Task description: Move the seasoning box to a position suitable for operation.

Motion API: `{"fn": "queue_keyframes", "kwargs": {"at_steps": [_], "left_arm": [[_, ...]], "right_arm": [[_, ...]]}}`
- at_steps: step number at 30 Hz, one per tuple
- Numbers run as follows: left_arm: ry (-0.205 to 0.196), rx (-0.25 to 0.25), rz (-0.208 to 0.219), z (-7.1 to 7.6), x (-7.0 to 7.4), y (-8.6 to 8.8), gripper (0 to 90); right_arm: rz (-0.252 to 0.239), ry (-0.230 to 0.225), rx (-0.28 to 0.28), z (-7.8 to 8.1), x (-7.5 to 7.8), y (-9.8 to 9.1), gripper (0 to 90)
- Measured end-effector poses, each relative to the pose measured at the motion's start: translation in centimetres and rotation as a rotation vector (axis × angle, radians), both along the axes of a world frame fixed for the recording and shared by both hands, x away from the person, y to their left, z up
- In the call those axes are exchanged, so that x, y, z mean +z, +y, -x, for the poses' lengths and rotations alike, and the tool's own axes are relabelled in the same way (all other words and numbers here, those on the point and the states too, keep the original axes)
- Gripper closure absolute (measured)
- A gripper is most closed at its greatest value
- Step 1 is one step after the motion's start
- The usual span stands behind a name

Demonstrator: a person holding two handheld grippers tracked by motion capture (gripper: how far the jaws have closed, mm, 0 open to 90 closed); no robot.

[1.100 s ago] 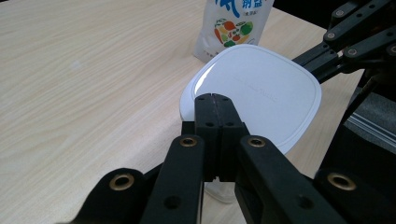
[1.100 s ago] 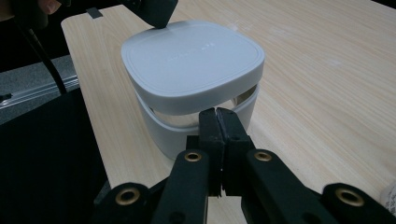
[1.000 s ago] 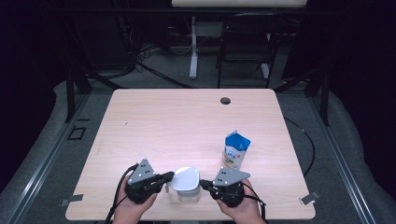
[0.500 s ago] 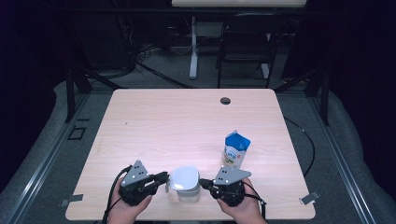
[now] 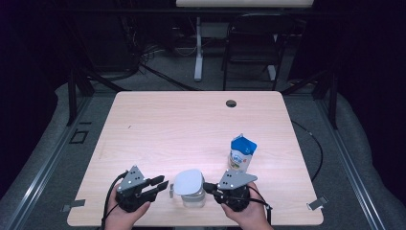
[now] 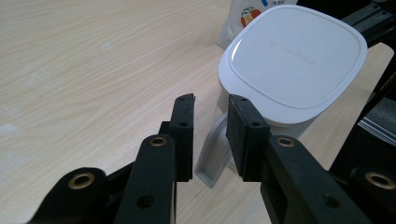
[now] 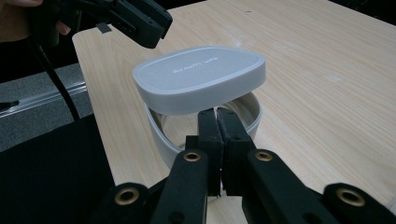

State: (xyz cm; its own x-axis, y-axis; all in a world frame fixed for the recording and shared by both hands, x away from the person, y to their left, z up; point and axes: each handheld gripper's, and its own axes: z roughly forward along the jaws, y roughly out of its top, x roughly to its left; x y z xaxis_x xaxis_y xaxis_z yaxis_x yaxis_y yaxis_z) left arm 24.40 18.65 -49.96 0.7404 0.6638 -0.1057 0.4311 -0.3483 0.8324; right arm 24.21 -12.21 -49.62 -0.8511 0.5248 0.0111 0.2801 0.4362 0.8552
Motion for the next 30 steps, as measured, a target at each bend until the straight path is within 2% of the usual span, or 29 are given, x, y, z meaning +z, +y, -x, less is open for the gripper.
{"fn": "queue_keyframes", "kwargs": {"at_steps": [1, 13, 30], "left_arm": [[0.002, 0.005, 0.009, 0.0, -0.1, 0.0, 72.0], [0.003, 0.02, 0.006, 0.2, 0.0, 0.9, 70.7], [0.004, 0.028, 0.01, 0.1, -0.3, 1.1, 67.1]], "right_arm": [[-0.002, 0.001, 0.0, 0.0, 0.0, 0.0, 89.4], [0.004, 0.01, 0.008, -0.2, 0.0, 0.6, 89.3], [-0.002, 0.017, 0.01, -0.2, 0.5, 0.8, 89.0]]}}
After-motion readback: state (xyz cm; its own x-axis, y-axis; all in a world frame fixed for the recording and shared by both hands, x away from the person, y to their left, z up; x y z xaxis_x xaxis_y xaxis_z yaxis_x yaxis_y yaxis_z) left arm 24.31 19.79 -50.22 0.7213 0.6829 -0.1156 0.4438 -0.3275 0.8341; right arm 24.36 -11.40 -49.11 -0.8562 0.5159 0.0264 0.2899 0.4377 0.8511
